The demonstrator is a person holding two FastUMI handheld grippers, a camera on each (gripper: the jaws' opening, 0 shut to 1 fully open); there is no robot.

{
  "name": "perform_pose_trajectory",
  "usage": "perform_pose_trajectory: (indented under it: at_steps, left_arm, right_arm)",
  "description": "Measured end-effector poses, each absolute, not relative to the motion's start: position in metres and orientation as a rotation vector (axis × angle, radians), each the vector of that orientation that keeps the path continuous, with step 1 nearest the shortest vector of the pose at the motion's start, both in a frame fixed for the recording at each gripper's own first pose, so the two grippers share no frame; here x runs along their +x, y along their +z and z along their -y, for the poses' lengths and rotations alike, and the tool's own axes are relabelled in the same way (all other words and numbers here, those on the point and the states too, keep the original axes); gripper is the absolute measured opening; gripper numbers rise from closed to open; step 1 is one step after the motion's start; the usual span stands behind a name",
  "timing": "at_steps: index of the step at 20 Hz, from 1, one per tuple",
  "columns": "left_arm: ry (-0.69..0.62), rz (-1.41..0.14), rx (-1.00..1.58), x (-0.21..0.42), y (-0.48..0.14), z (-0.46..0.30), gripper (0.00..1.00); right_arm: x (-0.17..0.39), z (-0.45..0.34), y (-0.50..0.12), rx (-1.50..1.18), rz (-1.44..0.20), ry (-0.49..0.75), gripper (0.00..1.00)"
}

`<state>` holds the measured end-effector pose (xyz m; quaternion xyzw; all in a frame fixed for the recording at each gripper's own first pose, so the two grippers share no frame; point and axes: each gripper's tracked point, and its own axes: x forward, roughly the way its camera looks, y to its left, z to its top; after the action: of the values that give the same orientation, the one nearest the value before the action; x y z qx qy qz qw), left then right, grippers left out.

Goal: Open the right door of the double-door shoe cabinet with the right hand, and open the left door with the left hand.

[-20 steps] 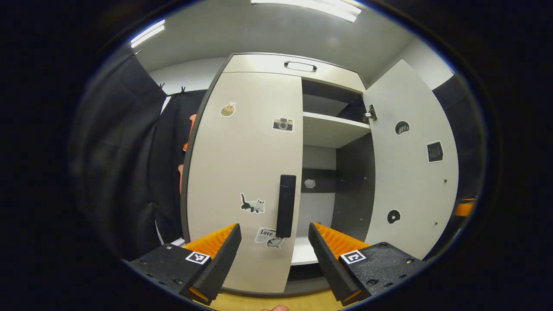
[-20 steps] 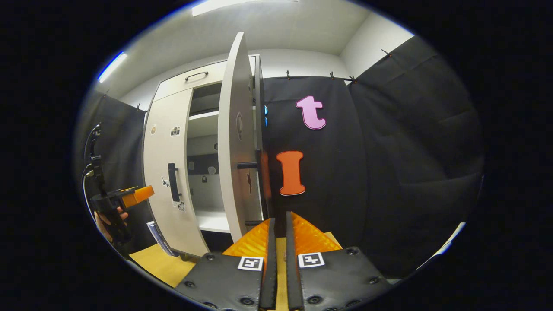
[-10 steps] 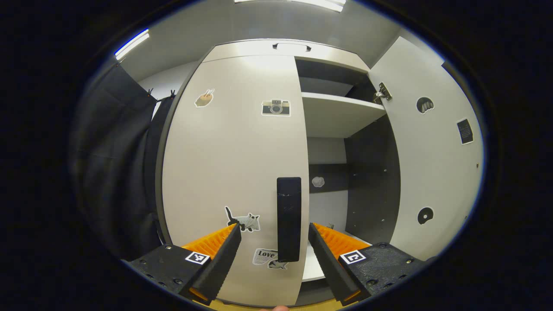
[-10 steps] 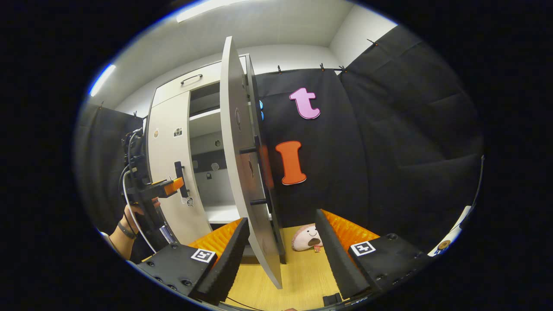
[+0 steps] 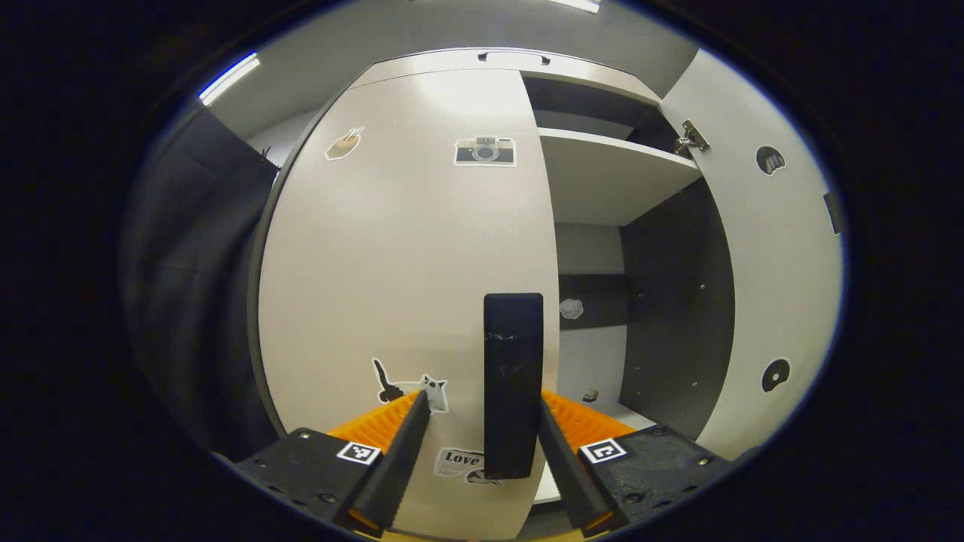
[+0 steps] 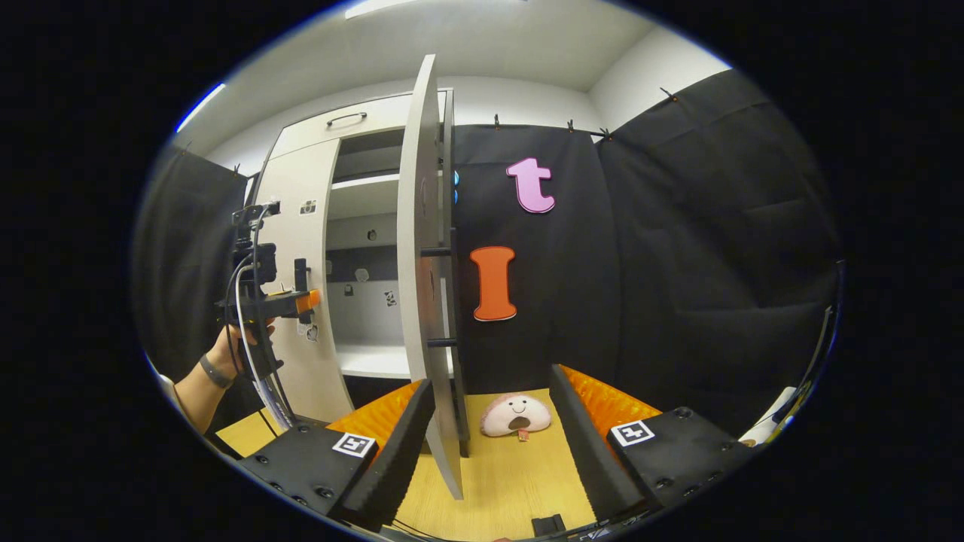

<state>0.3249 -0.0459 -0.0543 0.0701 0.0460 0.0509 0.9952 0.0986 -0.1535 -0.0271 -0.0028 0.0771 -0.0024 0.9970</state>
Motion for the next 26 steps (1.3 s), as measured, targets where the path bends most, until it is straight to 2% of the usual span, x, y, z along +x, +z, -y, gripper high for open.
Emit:
perform_pose_trajectory:
  at_steps: [1,2,3,6,9,19,26]
  left_arm:
    - [0.054,-0.090,0.113,0.323,-0.054,0.061,0.65]
    - [0.060,-0.090,0.110,0.330,-0.062,0.058,0.48]
    - [0.056,-0.079,0.116,0.323,-0.053,0.059,0.27]
    - [0.037,-0.092,0.119,0.322,-0.057,0.059,0.23]
    - [0.025,-0.081,0.167,0.320,-0.055,0.059,0.23]
    - [-0.162,-0.177,0.161,0.306,-0.060,0.056,0.23]
    - [-0.207,-0.193,0.191,0.288,-0.058,0.048,0.23]
  right_arm:
    - [0.098,0.154,-0.028,-0.005,-0.153,-0.008,0.87]
    - [0.101,0.160,-0.028,-0.008,-0.150,-0.016,0.98]
    - [0.100,0.162,-0.027,-0.013,-0.145,-0.027,0.98]
    - [0.100,0.163,-0.027,-0.019,-0.133,-0.041,0.98]
    - [0.092,0.164,-0.029,-0.005,-0.136,-0.049,0.98]
    - [0.085,0.150,-0.029,0.001,-0.116,-0.033,0.98]
    - [0.084,0.126,-0.032,-0.029,-0.122,0.004,0.98]
